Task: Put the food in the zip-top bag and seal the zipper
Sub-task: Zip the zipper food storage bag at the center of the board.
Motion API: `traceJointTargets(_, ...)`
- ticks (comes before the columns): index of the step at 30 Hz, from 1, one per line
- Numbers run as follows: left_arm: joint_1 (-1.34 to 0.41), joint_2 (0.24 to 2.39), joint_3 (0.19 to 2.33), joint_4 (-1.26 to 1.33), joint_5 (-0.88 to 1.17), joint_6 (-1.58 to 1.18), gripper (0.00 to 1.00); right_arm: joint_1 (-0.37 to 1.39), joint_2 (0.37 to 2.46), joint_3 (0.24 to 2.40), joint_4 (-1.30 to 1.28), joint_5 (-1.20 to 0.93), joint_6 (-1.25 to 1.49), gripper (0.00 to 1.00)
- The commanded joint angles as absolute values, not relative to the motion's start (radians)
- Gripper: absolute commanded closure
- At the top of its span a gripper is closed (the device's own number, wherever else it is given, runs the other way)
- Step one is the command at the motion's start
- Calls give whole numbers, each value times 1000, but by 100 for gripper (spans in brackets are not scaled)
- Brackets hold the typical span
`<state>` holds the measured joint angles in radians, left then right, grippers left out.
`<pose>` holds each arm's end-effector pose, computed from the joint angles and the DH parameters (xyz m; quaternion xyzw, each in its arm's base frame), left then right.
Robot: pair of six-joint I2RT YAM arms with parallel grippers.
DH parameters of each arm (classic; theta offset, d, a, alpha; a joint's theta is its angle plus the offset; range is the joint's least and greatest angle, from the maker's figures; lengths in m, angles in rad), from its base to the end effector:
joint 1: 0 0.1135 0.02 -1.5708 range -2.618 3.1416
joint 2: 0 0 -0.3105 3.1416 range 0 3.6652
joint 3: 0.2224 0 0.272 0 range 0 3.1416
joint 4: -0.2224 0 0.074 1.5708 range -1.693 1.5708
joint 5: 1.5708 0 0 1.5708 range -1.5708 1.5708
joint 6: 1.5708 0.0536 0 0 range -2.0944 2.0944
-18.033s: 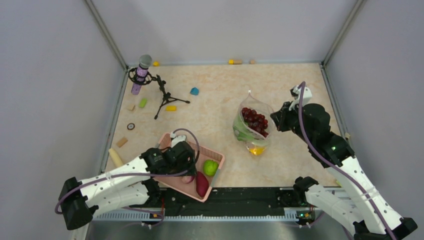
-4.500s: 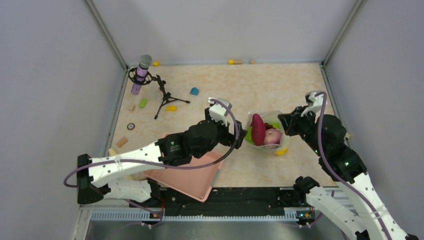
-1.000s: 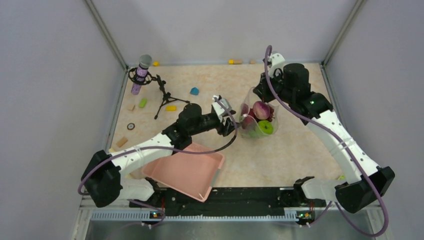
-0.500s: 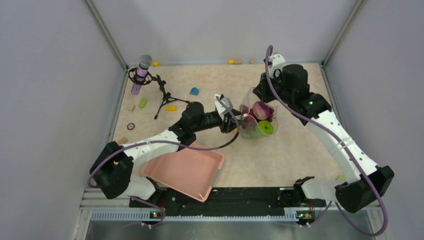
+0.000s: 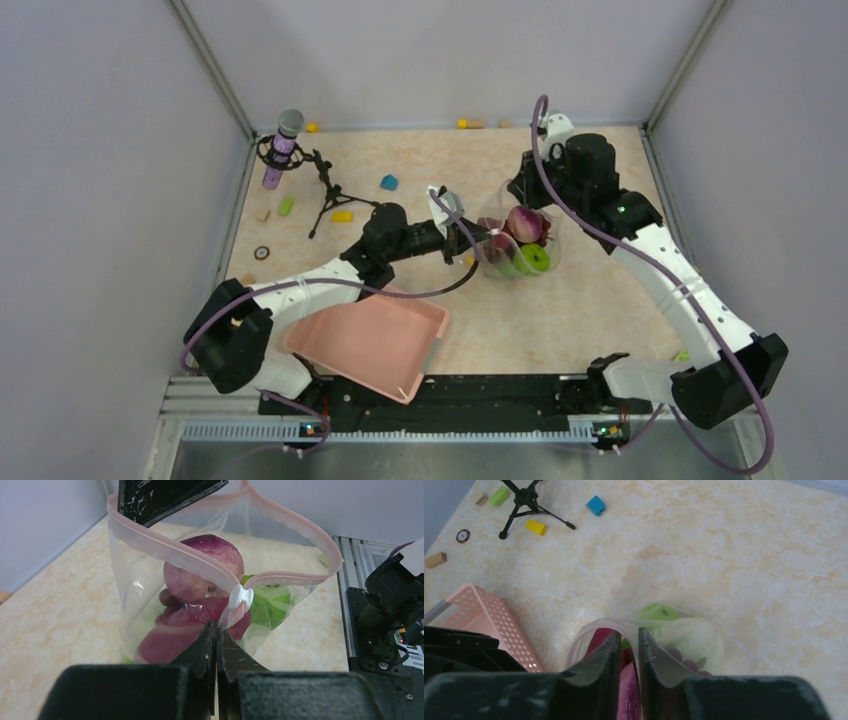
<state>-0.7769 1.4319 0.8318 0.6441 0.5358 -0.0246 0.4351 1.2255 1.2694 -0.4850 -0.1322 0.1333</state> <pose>0.2303 -0.2648 0.3260 0.4228 0.5498 -0.4403 0.5701 0.2621 0.1296 0.4230 -0.1616 0.8279 0.2033 0.4971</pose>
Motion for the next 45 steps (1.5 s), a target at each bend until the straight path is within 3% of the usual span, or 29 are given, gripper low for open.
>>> traceJointTargets(1,-769,1399,831,716,516,-59,100,427,1157,1267,-437,-184,20,67)
traceJointTargets(3,-769,1387,833,701,450,-95,100,427,1124,1265,-436,-256,-90,43)
traceJointTargets(6,-769,1378,832,686,362,-145,100,427,1060,1243,-399,-371,-208,25)
traceJointTargets(8,-769,1373,831,674,359,-154,100,427,1030,1234,-408,-496,-322,21)
traceJointTargets(14,-769,1336,822,655,350,-183,100,428,1016,1251,-630,-822,-756,20)
traceJointTargets(20,-769,1326,825,644,387,-182,100,456,1120,1342,-736,-813,-795,29)
traceJointTargets(23,-769,1320,825,636,397,-179,100,495,1171,1377,-745,-750,-769,41)
traceJointTargets(33,-769,1299,824,617,405,-182,100,532,1215,1394,-765,-700,-764,69)
traceJointTargets(45,-769,1317,850,601,448,-198,100,538,1260,1416,-781,-724,-765,74)
